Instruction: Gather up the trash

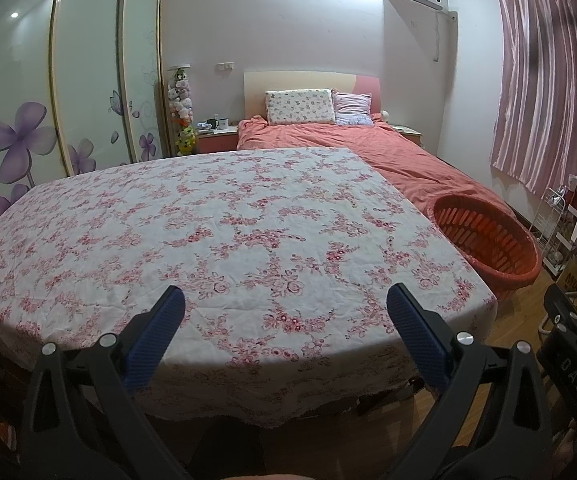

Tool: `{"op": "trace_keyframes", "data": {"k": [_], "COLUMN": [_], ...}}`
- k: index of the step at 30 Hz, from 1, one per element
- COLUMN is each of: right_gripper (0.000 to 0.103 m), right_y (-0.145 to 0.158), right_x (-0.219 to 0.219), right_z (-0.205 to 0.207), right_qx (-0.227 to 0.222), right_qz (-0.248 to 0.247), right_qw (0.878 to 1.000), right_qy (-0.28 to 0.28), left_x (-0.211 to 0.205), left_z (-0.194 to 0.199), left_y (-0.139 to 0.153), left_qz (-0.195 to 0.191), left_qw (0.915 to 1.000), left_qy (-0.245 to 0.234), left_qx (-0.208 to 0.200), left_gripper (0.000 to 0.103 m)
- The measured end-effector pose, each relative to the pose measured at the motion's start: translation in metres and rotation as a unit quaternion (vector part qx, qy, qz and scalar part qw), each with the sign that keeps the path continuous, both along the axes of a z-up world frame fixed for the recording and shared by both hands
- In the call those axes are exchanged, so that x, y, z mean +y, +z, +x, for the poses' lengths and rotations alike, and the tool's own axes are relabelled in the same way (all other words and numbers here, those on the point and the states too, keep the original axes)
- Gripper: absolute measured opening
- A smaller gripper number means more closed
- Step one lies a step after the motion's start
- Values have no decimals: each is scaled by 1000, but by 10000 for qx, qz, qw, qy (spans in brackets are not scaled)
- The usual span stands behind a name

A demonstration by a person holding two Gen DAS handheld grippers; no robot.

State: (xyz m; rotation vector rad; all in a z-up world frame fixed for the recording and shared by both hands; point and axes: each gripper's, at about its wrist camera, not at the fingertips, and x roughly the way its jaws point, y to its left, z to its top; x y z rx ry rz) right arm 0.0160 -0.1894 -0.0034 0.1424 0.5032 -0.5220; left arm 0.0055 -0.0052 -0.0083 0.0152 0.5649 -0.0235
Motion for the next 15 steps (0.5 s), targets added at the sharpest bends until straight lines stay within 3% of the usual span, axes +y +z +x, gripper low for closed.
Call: {"op": "trace_keyframes", "data": {"k": [15], "right_gripper": [94], "right_y": [0], "right_x": [1], "right_z": [1], "right_qx": [1], "right_qz": [0], "right_qw": [10000], "right_qy": [5], "left_x": [1], "left_z": [1], "left_y": [2], "left_qz": [28], "left_qw": [10000], "left_qy": [-30], "left_qx": [-5], "left_gripper": [99]}}
